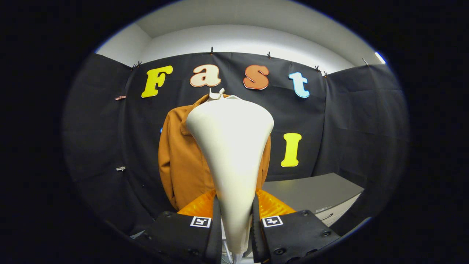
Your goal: Iron the clothes twice with a garment steamer, once on the left side and once on the right side.
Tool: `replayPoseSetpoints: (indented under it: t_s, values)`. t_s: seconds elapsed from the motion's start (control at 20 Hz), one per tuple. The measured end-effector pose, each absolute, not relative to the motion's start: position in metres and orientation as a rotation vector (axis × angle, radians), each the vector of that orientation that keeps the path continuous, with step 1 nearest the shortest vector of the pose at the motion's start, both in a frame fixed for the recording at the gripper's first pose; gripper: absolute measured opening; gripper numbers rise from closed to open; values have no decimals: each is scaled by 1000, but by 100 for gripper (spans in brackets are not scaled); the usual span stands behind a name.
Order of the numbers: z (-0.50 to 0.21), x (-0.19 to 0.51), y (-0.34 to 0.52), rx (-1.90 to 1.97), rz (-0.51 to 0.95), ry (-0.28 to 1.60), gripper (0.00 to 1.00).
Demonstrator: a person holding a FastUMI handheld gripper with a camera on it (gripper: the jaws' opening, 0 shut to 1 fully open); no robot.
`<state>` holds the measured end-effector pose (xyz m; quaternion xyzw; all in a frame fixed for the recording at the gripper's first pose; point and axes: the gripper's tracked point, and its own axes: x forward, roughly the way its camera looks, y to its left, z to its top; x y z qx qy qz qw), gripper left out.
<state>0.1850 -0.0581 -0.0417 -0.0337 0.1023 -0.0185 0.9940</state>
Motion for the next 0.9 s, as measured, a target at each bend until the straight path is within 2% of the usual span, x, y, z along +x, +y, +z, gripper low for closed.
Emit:
replayPoseSetpoints:
  t_s: [0.9]
  values:
    - [-41,183,-59,-76,-43,202,36]
